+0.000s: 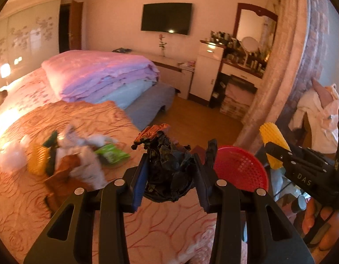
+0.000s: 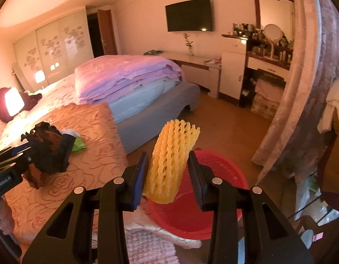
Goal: Collect trash
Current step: 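Carry the black bag and yellow foam net over the red basket with both tools, then open both tools to drop the black bag and foam net into the basket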
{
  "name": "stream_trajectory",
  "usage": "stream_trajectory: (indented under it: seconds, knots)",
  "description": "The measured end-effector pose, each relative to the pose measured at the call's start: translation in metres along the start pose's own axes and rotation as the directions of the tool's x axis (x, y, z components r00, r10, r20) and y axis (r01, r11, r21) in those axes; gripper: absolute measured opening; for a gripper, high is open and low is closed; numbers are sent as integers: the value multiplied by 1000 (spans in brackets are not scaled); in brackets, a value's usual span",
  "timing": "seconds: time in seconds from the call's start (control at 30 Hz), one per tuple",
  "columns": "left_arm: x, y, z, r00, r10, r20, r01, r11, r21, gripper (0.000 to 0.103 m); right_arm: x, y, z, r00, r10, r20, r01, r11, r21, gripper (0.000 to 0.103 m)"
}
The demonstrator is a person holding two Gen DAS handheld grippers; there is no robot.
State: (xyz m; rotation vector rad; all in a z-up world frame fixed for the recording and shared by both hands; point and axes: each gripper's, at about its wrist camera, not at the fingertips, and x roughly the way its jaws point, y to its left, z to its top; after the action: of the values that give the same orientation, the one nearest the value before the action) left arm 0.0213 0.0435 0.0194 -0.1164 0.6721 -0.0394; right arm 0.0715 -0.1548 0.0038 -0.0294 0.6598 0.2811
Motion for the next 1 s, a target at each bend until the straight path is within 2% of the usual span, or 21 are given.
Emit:
stream_trajectory:
  seconds: [0.37,0.5,0.8,0.9,0.97,1.0]
  knots:
    - [51,-45,5,992,-99,-84,104,993,56,38,15,-44,-6,998,-59,-20,60,993,101,36]
    - [82,-59,3,979,-134,-153,144,988,58,38,30,-58,-13,996,-65,-61,73,989,131,36]
    - [123,-86,-8,958,-167,-234,199,973,120,41,53,-78,-29,987,-78,-139,103,977,185,39]
    - [132,-88,-12,949,-179,-258,214,970,113,47,57,-83,-33,984,-79,-158,112,971,209,48]
    - [136,-88,-13,947,-181,-265,215,971,105,60,60,-86,-34,982,-82,-169,119,968,222,54]
    - [137,-88,-13,947,-181,-264,214,972,102,63,61,-87,-35,982,-82,-171,120,967,226,55]
